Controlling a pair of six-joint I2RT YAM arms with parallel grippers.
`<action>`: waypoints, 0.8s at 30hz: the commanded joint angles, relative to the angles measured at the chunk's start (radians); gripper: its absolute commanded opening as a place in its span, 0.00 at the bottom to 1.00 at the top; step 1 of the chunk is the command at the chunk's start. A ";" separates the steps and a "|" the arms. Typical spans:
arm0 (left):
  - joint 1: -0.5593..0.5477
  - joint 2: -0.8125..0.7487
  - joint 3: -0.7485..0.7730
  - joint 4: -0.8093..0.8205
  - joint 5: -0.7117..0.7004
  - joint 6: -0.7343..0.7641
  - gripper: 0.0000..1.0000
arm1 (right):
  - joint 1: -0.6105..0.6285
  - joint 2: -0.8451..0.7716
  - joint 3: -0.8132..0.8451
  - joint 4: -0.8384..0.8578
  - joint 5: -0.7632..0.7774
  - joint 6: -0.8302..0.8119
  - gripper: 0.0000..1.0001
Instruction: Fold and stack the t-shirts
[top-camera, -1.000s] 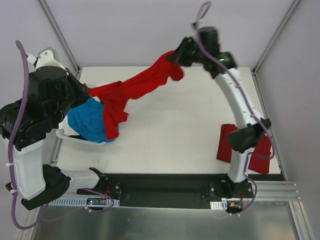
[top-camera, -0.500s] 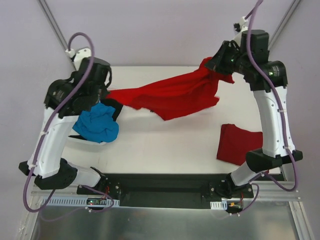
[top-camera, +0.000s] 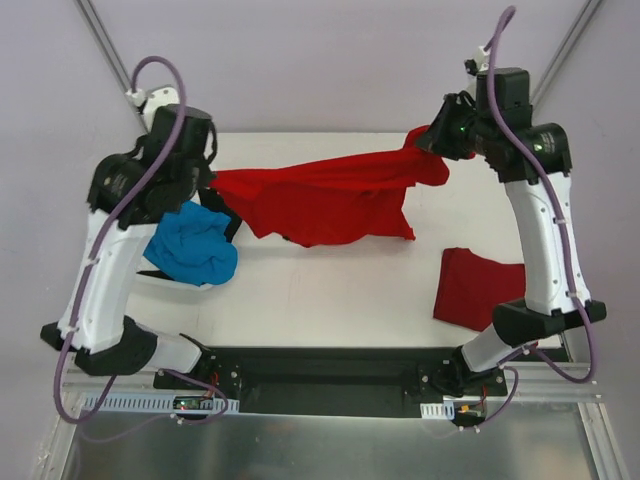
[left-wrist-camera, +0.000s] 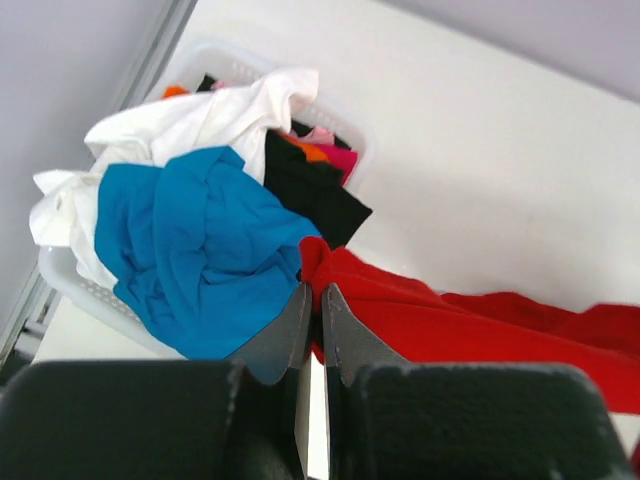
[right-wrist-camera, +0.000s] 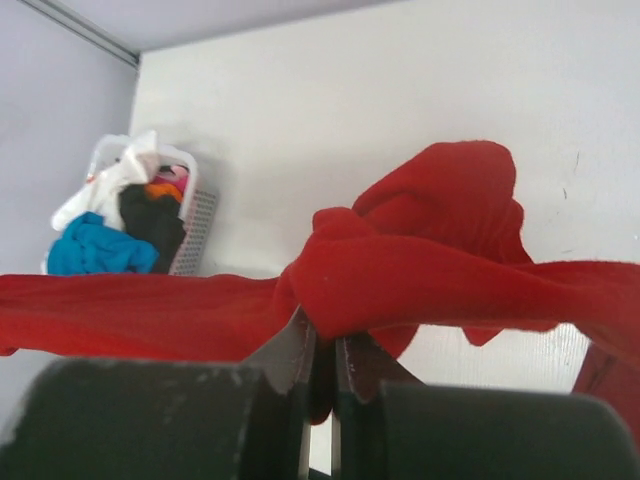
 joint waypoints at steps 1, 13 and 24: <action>-0.010 -0.182 0.057 0.063 -0.017 0.139 0.00 | -0.007 -0.150 0.077 -0.005 0.044 -0.005 0.01; -0.012 -0.327 -0.108 -0.229 0.392 0.012 0.00 | 0.010 -0.425 -0.259 -0.074 0.036 0.019 0.01; -0.010 -0.453 -0.057 -0.231 0.434 0.050 0.00 | 0.061 -0.655 -0.405 -0.093 0.140 -0.033 0.01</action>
